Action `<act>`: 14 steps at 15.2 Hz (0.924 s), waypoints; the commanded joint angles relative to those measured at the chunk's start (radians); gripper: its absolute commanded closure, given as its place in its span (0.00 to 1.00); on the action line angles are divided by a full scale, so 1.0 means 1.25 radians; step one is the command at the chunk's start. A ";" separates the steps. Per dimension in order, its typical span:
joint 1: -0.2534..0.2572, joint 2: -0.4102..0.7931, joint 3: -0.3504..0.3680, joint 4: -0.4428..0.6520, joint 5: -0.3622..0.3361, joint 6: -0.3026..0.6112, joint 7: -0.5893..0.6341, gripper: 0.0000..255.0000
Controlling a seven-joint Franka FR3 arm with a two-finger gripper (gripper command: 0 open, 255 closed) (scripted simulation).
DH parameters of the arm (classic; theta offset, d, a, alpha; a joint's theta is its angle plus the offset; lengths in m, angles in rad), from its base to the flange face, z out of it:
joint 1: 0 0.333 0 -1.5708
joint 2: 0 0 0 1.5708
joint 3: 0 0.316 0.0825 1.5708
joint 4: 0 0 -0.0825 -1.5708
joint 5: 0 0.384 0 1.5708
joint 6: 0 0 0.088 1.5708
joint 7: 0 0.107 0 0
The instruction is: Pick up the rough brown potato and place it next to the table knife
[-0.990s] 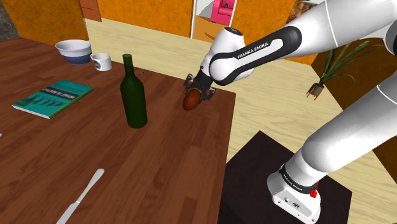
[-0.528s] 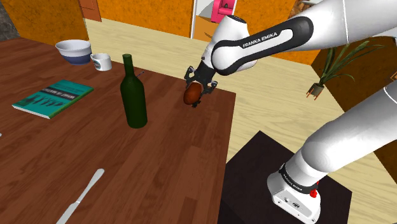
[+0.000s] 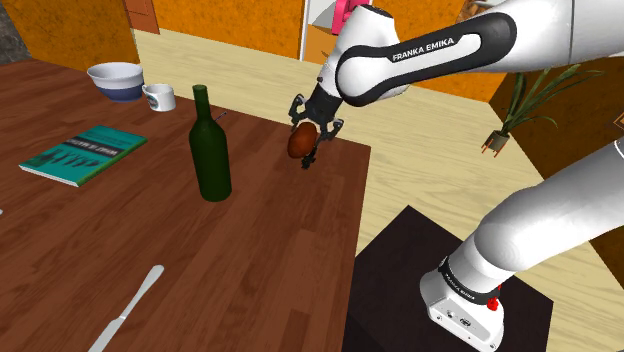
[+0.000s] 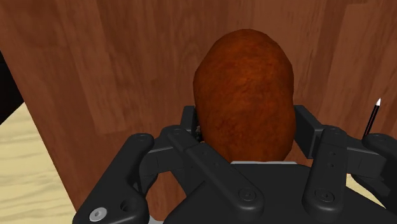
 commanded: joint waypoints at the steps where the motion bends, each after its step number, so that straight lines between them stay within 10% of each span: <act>1: 0.014 -0.017 0.024 -0.014 0.001 0.002 0.038 1.00; 14: 0.091 -0.082 0.228 -0.032 -0.004 -0.008 0.323 1.00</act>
